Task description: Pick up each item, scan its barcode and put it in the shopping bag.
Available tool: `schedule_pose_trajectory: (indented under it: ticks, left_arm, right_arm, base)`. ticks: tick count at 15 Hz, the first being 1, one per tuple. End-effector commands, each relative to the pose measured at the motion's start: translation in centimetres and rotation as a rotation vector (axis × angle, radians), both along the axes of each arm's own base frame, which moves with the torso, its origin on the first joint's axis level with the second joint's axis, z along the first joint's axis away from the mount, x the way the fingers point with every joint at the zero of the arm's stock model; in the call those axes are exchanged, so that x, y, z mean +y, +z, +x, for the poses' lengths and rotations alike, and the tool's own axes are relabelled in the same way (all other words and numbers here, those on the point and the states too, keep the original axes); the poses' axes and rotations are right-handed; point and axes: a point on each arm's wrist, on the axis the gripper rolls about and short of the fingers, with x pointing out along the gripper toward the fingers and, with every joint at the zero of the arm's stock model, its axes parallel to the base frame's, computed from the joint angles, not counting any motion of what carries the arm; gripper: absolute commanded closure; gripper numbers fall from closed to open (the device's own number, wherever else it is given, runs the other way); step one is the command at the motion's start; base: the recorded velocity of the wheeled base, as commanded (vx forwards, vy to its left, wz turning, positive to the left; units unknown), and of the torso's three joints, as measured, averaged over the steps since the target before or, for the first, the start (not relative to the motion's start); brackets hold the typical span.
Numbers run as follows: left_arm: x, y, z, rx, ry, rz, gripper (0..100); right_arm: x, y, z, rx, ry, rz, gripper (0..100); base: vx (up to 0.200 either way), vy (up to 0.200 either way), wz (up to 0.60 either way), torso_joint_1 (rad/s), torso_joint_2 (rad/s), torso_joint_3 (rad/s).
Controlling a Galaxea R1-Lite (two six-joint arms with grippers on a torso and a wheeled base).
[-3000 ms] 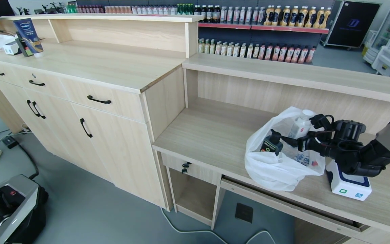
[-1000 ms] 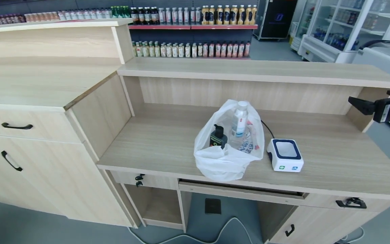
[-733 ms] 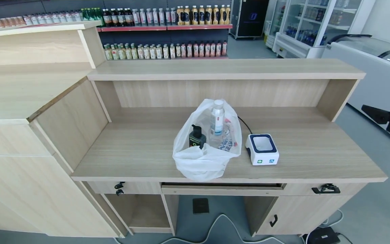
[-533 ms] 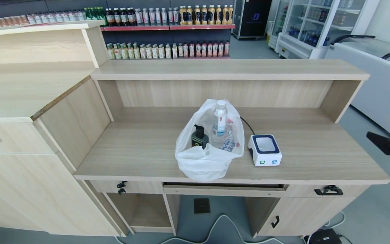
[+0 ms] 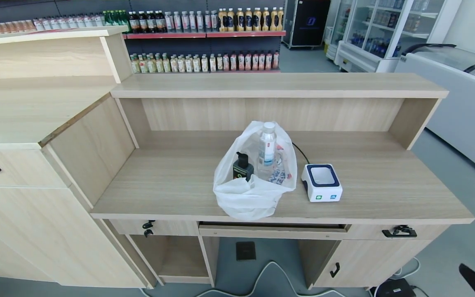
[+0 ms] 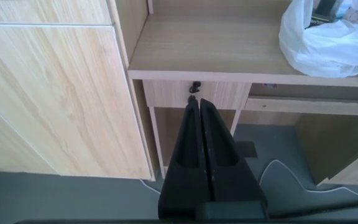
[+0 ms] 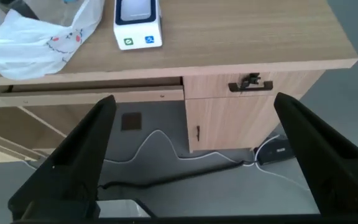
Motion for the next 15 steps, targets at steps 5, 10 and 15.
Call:
schedule_pose_trajectory:
  ticks: [5,10,15]
  left_arm:
    - [0.0,0.0,0.0,0.000,0.001,0.000,100]
    - [0.0,0.0,0.0,0.000,0.001,0.000,100]
    - [0.0,0.0,0.0,0.000,0.001,0.000,100]
  right_arm:
    - [0.3,-3.3,-6.0,-0.185,0.037,0.003,0]
    - [0.2,-3.3,-6.7,-0.274,0.037,0.004,0]
    - [0.2,-3.3,-6.7,-0.274,0.030,0.005,0]
  base:
    - [0.000,0.000,0.00,0.000,0.00,0.000]
    - [0.000,0.000,0.00,0.000,0.00,0.000]
    - [0.000,0.000,0.00,0.000,0.00,0.000]
